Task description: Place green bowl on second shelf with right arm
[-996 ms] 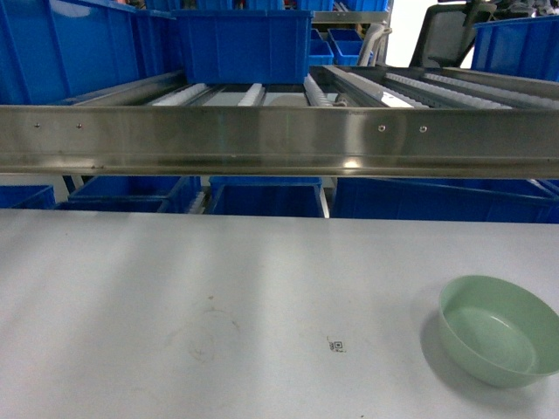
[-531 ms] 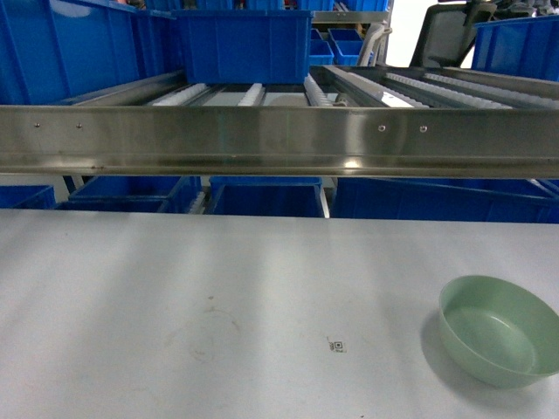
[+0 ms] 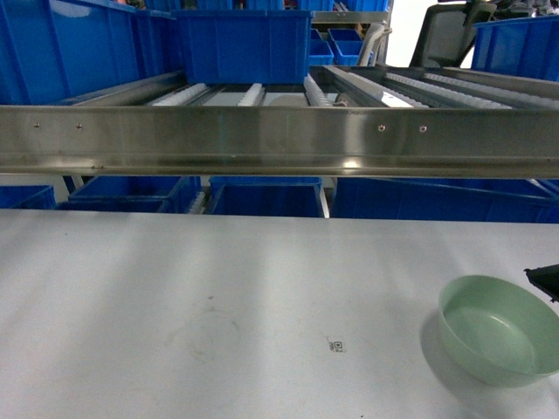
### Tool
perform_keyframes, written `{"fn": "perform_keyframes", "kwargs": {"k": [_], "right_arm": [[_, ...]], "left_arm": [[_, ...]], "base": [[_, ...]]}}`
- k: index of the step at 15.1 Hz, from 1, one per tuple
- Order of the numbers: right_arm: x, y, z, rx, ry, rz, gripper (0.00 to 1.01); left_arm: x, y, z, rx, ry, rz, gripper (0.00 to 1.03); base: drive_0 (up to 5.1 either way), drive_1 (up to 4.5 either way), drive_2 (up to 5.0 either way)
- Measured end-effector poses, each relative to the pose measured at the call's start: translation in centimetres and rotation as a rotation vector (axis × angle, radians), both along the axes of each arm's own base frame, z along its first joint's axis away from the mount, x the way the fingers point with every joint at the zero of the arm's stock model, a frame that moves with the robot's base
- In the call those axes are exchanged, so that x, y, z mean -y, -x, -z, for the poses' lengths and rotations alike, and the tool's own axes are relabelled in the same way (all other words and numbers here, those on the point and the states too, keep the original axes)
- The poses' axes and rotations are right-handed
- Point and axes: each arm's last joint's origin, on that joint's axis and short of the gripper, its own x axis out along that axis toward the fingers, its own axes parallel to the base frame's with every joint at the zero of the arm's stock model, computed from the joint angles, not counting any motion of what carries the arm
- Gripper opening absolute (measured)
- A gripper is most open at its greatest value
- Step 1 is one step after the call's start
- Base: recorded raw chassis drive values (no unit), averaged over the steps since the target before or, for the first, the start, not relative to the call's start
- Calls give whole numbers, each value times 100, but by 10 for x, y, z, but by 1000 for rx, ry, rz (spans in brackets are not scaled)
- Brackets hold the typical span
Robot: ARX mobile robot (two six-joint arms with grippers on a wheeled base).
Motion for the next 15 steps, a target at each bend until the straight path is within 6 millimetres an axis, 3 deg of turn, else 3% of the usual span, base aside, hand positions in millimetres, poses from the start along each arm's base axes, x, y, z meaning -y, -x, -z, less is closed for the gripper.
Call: {"fn": "perform_keyframes", "kwargs": {"k": [7, 9, 15], "right_arm": [[-4, -28, 39, -123, 35, 13, 98], [13, -49, 59, -172, 31, 77, 98], [24, -55, 73, -208, 9, 119, 98]], "left_arm": [[0, 0, 0, 0, 0, 0, 98], [0, 0, 0, 0, 0, 0, 98], [0, 0, 0, 0, 0, 0, 98]], "base": [[0, 0, 0], [0, 0, 0], [0, 0, 0]]}}
